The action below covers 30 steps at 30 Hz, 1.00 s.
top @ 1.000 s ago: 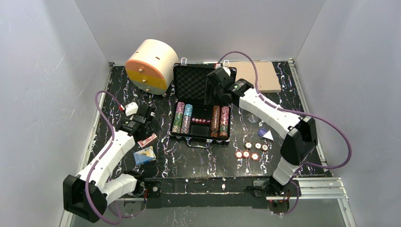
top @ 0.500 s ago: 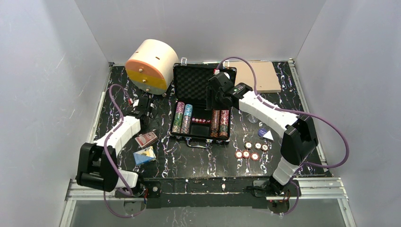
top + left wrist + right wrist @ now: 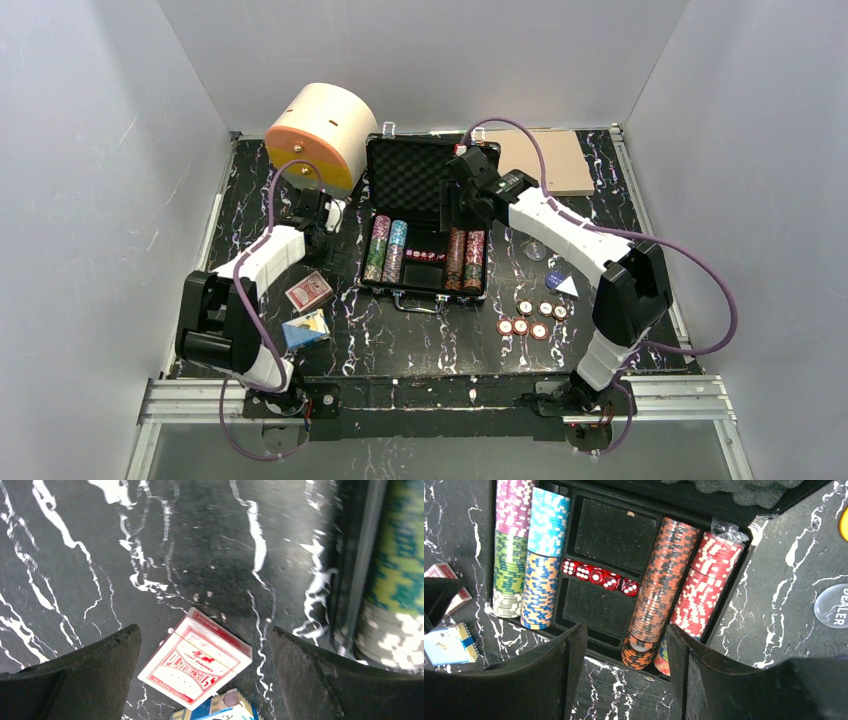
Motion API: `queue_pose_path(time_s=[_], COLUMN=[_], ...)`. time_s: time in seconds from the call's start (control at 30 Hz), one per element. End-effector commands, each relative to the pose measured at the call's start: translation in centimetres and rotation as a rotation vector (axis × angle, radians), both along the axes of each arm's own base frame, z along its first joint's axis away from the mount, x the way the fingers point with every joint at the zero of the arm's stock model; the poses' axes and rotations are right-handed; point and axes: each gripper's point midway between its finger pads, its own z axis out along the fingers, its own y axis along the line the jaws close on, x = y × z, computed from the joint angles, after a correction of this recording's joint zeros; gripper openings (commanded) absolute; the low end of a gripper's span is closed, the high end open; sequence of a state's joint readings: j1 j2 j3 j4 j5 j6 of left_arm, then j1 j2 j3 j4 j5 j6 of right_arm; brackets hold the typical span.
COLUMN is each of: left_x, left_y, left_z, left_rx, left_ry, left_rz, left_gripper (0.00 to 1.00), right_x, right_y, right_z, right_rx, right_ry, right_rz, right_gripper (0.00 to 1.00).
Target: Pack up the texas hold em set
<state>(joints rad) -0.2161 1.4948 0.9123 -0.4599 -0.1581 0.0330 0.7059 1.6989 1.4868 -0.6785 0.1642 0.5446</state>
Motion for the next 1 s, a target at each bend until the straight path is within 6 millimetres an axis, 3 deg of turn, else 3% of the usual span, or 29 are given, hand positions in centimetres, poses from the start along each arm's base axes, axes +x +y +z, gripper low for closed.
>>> queue_pose_path(time_s=[0.0, 0.07, 0.17, 0.23, 0.33, 0.5, 0.97], left_x=[-2.6, -3.5, -4.6, -4.4, -3.4, -3.0, -6.6], left_y=[-1.3, -0.4, -0.9, -0.5, 2.2, 3.2, -1.7], left_z=[1.2, 0.4, -1.1, -1.5, -1.9, -3.7, -3.5], left_rx=[0.005, 0.051, 0.021, 0.042, 0.202, 0.271, -0.071], left_ry=[0.096, 0.126, 0.191, 0.204, 0.207, 0.291, 0.342], left_rz=[-0.294, -0.306, -0.349, -0.330, -0.284, -0.278, -0.404], left_gripper=[0.98, 0.98, 0.98, 0.98, 0.98, 0.98, 0.93], right_x=[0.4, 0.3, 0.4, 0.5, 0.6, 0.7, 1.2], right_y=[0.8, 0.9, 1.2, 1.3, 1.5, 1.3, 0.3], right_z=[1.3, 1.1, 1.0, 0.9, 0.9, 1.0, 1.8], right_rx=[0.011, 0.009, 0.013, 0.012, 0.013, 0.007, -0.037], right_ry=[0.011, 0.021, 0.024, 0.026, 0.028, 0.018, -0.004], right_rz=[0.048, 0.053, 0.060, 0.064, 0.065, 0.059, 0.034], right_gripper=[0.67, 0.67, 0.67, 0.67, 0.66, 0.66, 0.66])
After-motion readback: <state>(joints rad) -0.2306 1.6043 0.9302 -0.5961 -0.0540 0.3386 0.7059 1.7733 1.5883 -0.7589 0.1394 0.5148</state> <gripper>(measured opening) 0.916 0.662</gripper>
